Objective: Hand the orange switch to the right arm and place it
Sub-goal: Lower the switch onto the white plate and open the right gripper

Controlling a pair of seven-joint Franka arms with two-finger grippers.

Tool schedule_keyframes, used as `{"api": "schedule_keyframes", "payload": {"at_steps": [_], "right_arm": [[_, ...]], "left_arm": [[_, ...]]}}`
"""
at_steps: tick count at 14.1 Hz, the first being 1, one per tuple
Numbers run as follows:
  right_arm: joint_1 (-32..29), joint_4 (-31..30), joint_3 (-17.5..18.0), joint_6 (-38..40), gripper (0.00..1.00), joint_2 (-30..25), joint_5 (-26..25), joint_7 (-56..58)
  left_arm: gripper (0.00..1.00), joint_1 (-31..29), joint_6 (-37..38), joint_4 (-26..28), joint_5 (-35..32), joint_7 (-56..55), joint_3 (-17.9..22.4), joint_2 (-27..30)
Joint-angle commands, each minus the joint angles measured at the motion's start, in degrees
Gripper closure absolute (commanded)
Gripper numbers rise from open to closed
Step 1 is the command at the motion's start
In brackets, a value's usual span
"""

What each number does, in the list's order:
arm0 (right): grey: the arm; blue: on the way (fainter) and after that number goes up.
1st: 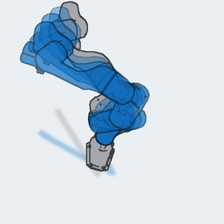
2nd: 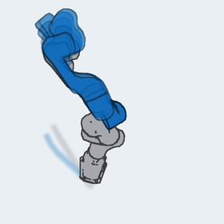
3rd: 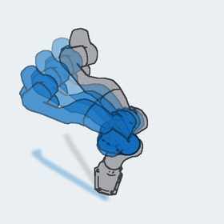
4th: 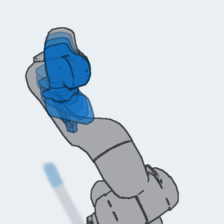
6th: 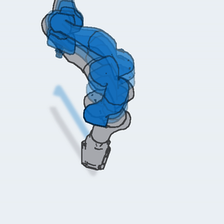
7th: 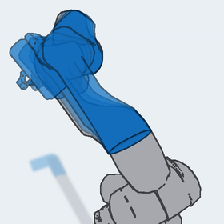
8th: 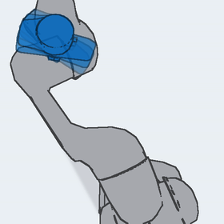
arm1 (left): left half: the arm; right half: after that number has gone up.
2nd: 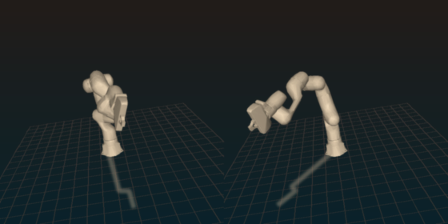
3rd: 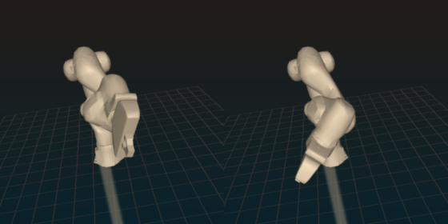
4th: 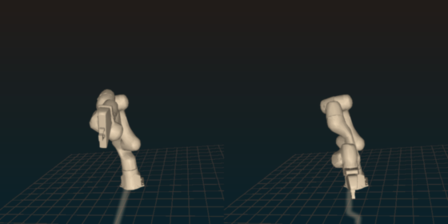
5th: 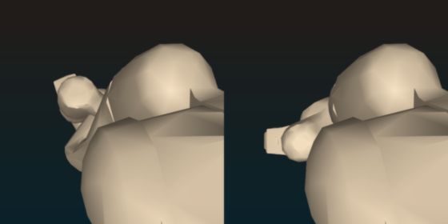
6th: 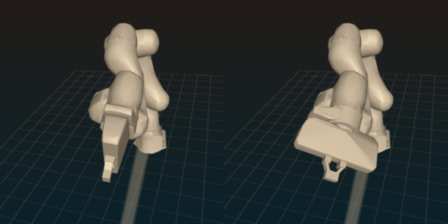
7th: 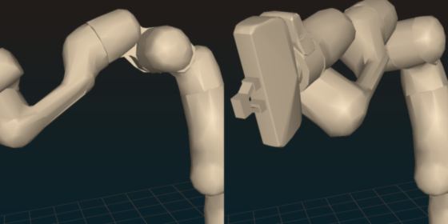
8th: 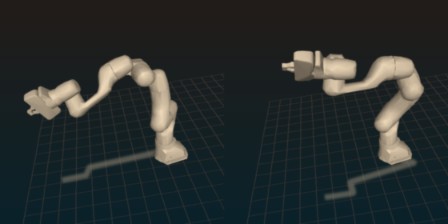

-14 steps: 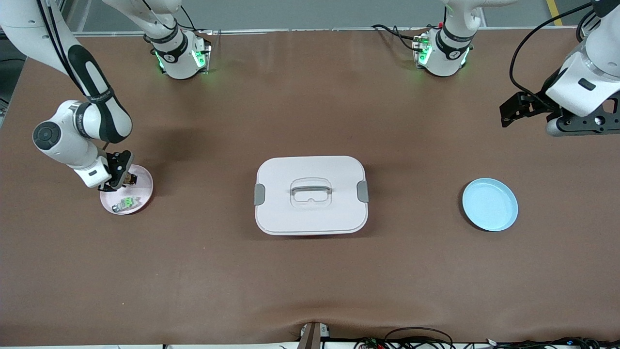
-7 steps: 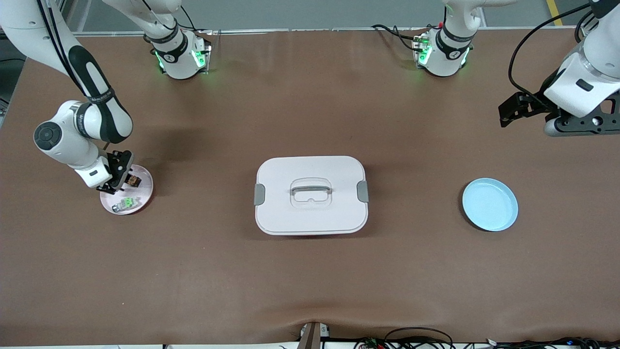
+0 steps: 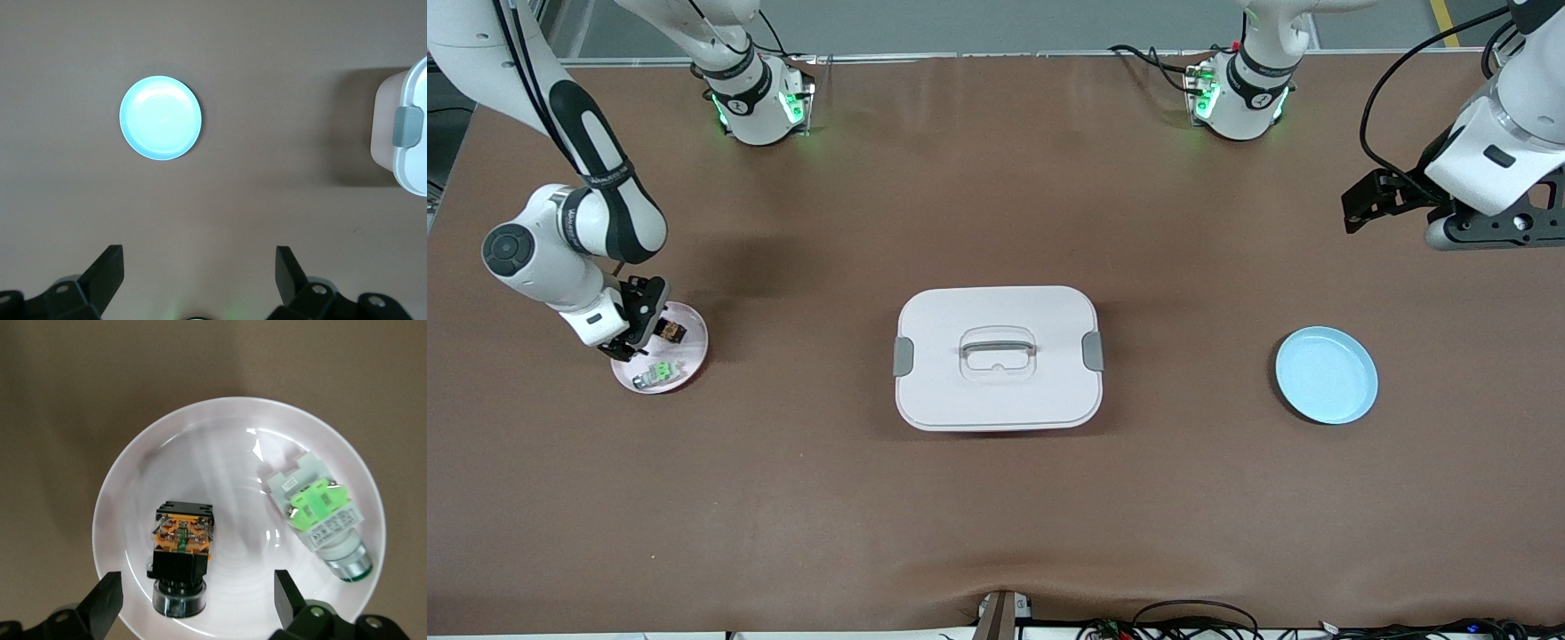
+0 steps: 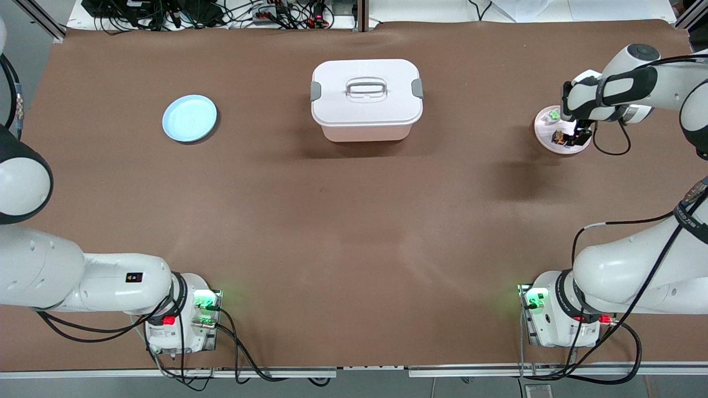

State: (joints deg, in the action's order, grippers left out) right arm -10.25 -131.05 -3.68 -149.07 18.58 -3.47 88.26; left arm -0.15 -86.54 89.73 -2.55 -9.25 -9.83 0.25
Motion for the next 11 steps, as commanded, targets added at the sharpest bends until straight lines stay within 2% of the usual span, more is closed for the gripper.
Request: {"api": "schedule_keyframes", "payload": {"at_steps": [1, 5, 11], "right_arm": [[-0.6, 1.6, 1.1, 6.0, 0.0, -3.3, 2.5, 0.2], [0.3, 6.2, 1.0, 17.0, 0.0, -4.7, 7.7, -1.4], [1.4, 8.2, 1.1, 20.4, 0.0, -6.3, 7.9, -12.4]], "left_arm": [[0.0, 0.2, -0.5, 1.2, 1.0, 1.0, 0.5, 1.7], [0.0, 0.2, -0.5, 1.2, 1.0, 1.0, 0.5, 1.5], [0.0, 0.2, -0.5, 1.2, 1.0, 1.0, 0.5, 1.7]]}}
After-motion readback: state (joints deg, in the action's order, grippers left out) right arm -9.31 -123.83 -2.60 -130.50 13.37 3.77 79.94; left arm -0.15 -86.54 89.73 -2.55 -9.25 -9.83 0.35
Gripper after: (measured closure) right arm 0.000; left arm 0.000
